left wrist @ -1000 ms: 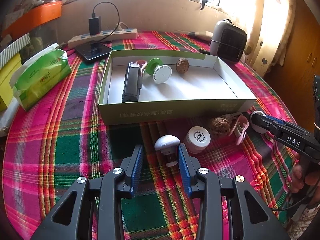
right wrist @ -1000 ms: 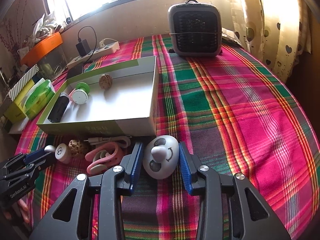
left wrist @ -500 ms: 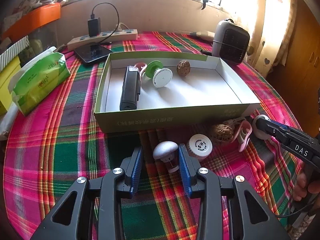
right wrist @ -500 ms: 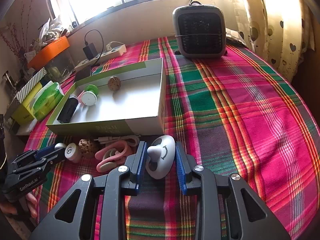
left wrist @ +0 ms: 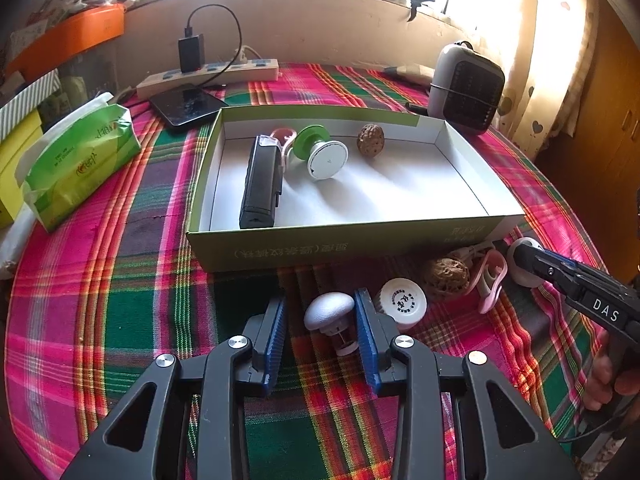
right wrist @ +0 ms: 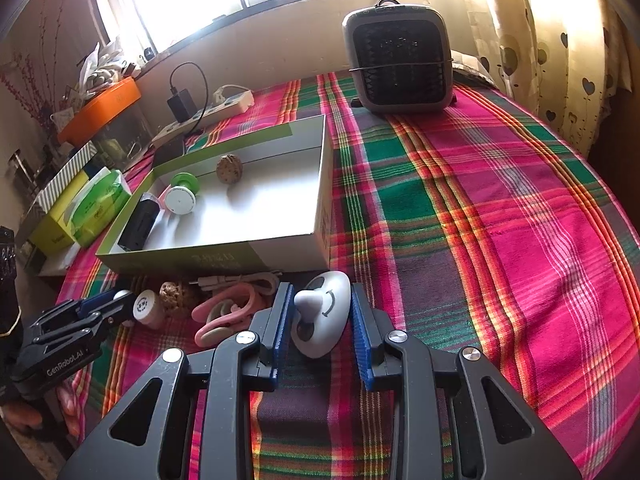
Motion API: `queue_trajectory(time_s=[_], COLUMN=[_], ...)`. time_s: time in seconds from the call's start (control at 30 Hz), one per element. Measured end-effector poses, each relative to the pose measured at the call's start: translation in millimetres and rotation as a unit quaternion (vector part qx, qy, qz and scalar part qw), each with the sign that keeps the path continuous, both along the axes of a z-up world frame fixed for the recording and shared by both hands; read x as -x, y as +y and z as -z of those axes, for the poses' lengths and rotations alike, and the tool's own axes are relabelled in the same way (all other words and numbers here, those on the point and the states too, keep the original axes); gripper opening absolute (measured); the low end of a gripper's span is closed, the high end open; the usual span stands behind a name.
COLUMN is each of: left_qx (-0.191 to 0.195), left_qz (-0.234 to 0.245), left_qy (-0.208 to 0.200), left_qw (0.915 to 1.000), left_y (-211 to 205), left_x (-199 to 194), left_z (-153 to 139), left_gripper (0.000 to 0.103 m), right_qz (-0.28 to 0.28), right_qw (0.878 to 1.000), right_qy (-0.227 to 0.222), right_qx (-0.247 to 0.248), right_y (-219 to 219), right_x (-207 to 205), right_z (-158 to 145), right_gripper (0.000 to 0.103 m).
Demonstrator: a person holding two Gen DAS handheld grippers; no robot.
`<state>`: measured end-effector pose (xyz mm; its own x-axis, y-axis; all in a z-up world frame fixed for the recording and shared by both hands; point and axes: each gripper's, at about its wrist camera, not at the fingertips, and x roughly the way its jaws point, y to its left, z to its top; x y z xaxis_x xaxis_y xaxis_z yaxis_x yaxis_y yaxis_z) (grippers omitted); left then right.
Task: Organize objects
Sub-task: 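Close the left tool on the white egg while the right tool closes on the panda-face ball, then lift the white egg with the left tool while the right tool lifts the panda-face ball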
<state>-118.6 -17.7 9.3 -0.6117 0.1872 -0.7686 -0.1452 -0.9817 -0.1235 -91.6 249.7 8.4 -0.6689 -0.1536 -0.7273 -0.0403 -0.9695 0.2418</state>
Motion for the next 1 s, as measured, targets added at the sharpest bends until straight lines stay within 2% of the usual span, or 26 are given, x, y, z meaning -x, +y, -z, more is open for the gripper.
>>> queue_trajectory(time_s=[0.13,1.0], left_qx=[0.008,0.01], left_qz=[-0.006,-0.008], left_qy=[0.001,0.001], left_qw=[1.0,0.9999], left_y=[0.1,-1.5], left_x=[0.1,-1.1], left_z=[0.4,0.1], left_gripper=[0.02,0.019], right_qz=[0.0,0.0], right_qw=[1.0,1.0], right_qy=[0.0,0.0], right_qx=[0.0,-0.001], right_y=[-0.1,-0.9], right_x=[-0.1,0.1], right_z=[0.1,0.0], right_gripper=[0.029,0.029])
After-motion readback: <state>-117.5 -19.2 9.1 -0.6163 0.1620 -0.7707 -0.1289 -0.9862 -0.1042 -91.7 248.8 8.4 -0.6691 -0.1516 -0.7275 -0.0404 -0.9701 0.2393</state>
